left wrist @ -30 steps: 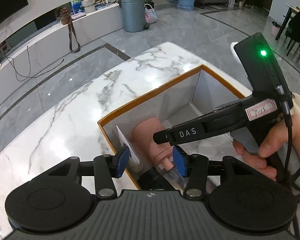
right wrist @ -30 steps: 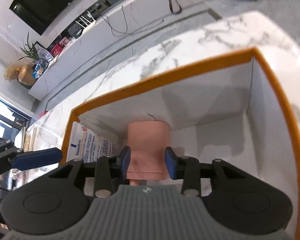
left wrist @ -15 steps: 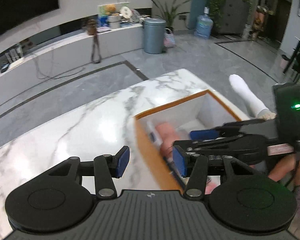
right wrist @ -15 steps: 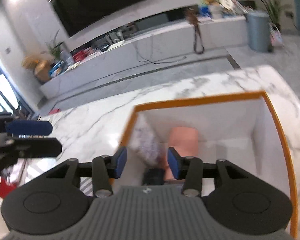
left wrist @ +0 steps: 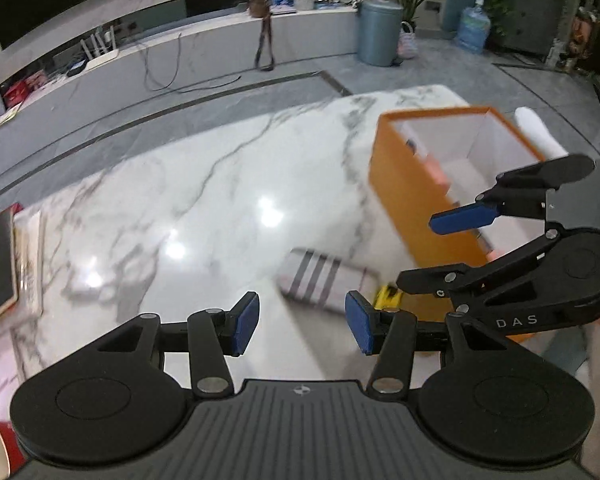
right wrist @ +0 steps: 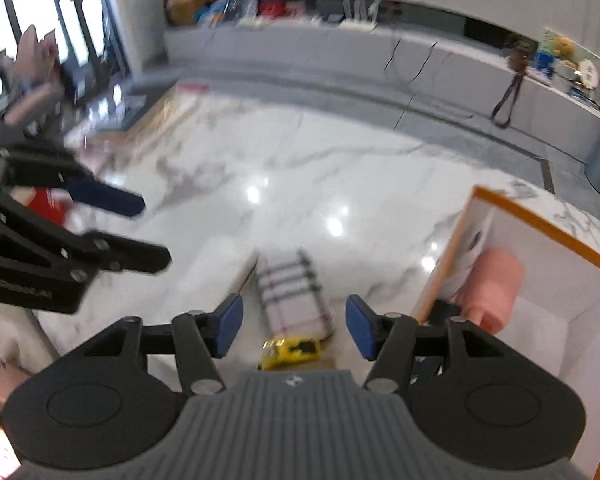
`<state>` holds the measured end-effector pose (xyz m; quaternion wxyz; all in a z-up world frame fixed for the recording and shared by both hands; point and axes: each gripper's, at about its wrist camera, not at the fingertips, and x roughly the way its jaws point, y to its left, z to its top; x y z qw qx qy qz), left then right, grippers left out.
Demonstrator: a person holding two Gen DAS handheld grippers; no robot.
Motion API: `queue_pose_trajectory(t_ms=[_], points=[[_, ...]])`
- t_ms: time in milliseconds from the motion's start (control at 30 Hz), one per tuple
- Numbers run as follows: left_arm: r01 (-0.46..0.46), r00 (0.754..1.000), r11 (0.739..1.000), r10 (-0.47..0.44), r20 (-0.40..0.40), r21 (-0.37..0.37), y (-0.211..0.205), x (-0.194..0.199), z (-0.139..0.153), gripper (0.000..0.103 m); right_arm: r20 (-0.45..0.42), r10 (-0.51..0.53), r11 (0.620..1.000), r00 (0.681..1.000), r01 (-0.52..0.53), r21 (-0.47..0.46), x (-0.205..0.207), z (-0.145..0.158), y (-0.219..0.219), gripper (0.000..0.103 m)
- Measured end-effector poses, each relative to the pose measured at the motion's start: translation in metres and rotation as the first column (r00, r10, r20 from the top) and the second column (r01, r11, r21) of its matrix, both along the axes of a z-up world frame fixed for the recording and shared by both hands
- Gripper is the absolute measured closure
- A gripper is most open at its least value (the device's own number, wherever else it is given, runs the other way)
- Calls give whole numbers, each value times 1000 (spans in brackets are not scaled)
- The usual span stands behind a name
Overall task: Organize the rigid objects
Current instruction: 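Move both tools back to the table toward the white box and plaid case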
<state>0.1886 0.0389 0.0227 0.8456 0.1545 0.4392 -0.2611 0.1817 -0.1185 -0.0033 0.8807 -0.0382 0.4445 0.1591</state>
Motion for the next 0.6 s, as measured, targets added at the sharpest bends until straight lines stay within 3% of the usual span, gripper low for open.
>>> queue_pose_trajectory(t_ms=[167, 333, 467, 600], points=[[-39, 997, 999, 38, 69, 16, 19, -7, -21, 44, -81, 37, 996, 996, -43, -79, 11, -18, 16, 45], [-164, 986, 986, 162, -41, -27, 39, 14, -44, 43, -143, 40, 991, 989, -58, -123, 24, -30, 26, 42], [-217, 971, 975, 209, -117, -56, 43, 28, -64, 28, -199, 47, 987, 979, -76, -144, 40, -42, 32, 39], [-256, 949, 966, 242, -203, -46, 39, 41, -85, 25, -242, 70, 977, 968, -116, -181, 58, -52, 36, 38]])
